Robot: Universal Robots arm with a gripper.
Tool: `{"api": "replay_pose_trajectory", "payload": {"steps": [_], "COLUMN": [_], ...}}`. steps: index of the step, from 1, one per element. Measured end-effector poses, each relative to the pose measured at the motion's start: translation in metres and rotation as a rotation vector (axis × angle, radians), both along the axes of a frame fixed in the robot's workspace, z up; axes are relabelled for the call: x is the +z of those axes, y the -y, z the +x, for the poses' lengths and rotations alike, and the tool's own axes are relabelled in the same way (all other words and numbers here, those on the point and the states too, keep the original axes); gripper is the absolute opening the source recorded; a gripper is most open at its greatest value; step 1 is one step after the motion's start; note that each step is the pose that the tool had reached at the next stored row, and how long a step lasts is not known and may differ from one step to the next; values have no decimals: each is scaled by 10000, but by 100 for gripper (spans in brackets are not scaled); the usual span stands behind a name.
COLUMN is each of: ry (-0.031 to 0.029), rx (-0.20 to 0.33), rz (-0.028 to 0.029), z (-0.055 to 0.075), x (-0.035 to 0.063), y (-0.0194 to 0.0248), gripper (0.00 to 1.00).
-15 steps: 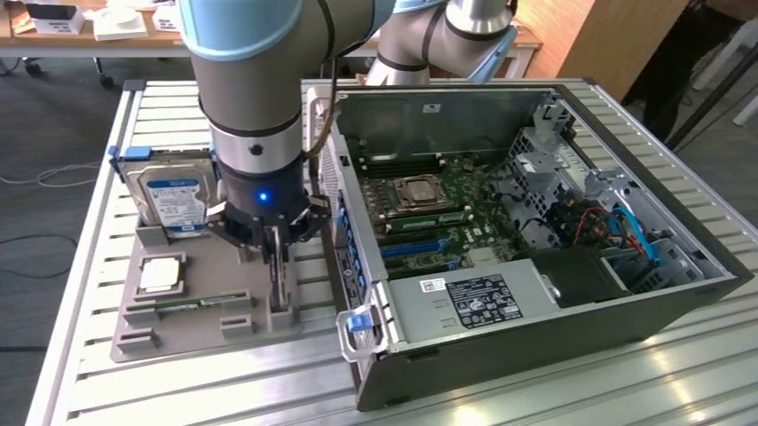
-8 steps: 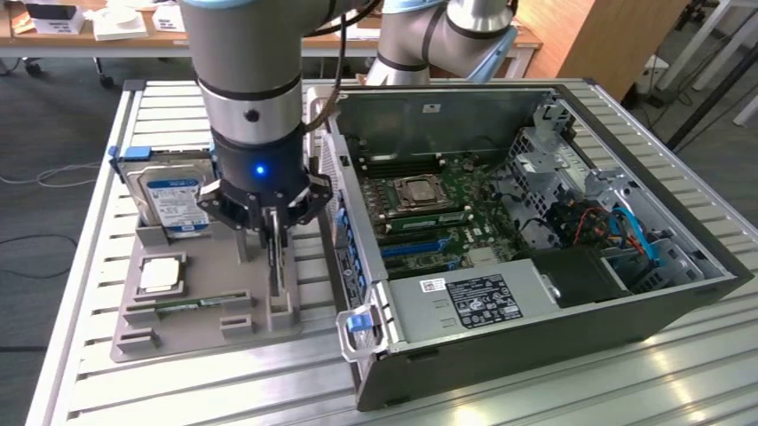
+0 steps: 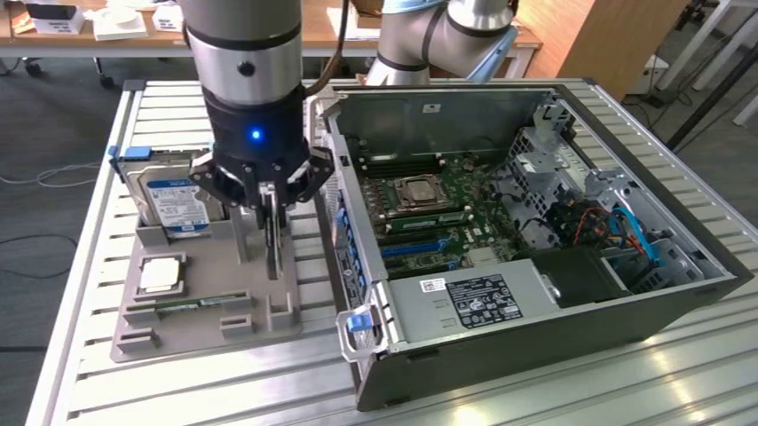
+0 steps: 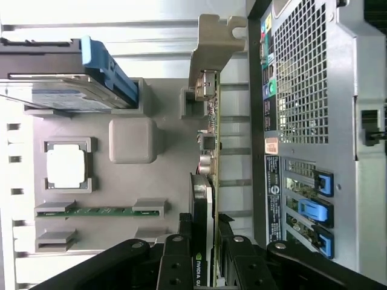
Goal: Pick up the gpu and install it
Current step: 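Pick up the gpu and move the gpu toward the slot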
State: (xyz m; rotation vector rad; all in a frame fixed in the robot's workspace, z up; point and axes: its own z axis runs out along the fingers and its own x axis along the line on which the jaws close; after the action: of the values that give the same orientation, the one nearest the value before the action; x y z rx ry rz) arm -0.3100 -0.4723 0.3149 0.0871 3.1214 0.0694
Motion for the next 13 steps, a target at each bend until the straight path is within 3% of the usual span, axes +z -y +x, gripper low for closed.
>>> {"api": "replay_pose_trajectory", "payload": {"steps": [13], "ry": [-1], "rx": [0], "rz": [-1], "z": [3], "x": [592], "y": [0], "gripper": [27]}}
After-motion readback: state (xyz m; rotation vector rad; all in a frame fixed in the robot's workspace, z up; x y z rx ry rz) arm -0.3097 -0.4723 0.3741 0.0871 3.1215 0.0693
